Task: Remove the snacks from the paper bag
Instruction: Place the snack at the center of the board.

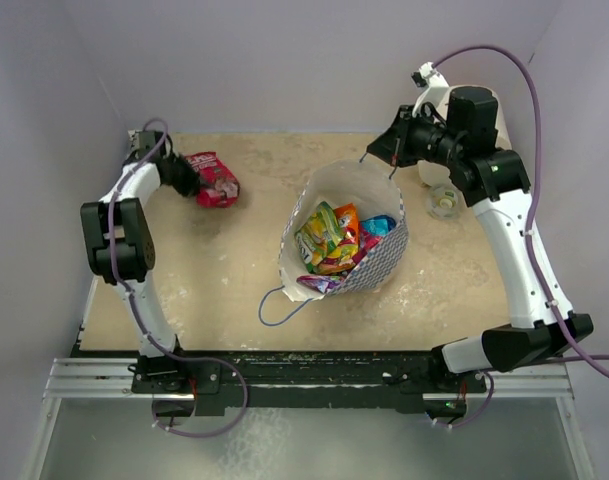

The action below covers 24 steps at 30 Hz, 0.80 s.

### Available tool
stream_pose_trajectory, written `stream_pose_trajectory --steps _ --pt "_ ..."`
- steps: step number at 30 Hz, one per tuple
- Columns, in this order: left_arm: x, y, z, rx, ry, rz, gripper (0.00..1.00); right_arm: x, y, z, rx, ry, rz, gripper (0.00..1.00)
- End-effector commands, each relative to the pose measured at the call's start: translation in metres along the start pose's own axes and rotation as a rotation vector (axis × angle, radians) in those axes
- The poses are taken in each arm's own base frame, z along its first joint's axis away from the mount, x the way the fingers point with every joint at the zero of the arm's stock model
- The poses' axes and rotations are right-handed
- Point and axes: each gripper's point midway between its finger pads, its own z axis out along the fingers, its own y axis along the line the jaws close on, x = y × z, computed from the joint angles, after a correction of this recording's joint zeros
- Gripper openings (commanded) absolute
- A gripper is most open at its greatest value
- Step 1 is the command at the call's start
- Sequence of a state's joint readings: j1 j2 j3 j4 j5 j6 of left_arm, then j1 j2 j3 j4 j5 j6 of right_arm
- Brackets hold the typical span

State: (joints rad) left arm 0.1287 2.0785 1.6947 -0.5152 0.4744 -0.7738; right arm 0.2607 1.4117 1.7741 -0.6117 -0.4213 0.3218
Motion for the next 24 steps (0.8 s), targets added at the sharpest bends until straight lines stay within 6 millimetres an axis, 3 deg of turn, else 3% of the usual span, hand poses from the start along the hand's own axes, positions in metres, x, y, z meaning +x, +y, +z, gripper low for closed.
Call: stream_pose_trajectory --steps 1,4,6,7,9,12,20,22,24 --pt "0.047 0.035 -0.025 -0.084 -0.002 0.005 0.03 -0.022 0.019 -0.004 -0.089 -0.072 -0.035 0.00" --pt "0.071 0.070 -0.040 -0.185 -0.001 -0.024 0.07 -0.019 0.021 -0.003 -0.107 -0.062 -0.022 0.00" --pt "0.078 0.083 -0.051 -0.226 -0.004 -0.026 0.10 -0.019 0.023 -0.003 -0.114 -0.063 -0.021 0.00" --pt "0.081 0.089 -0.056 -0.250 -0.005 -0.028 0.14 -0.020 0.023 -0.004 -0.116 -0.064 -0.018 0.00" --pt "0.083 0.095 -0.064 -0.274 -0.016 -0.028 0.34 -0.018 0.024 -0.004 -0.120 -0.060 -0.016 0.00" --pt "0.090 0.100 -0.069 -0.289 0.007 -0.029 0.47 -0.015 0.024 -0.004 -0.123 -0.059 -0.011 0.00" --pt "0.091 0.080 -0.108 -0.246 -0.095 -0.002 0.71 -0.013 0.025 -0.011 -0.117 -0.064 -0.010 0.00" --pt "0.097 0.069 -0.110 -0.188 -0.074 0.012 0.71 -0.011 0.025 -0.013 -0.114 -0.063 -0.009 0.00" --pt "0.108 0.074 -0.104 -0.180 -0.038 -0.012 0.71 -0.009 0.025 -0.014 -0.113 -0.061 -0.002 0.00"
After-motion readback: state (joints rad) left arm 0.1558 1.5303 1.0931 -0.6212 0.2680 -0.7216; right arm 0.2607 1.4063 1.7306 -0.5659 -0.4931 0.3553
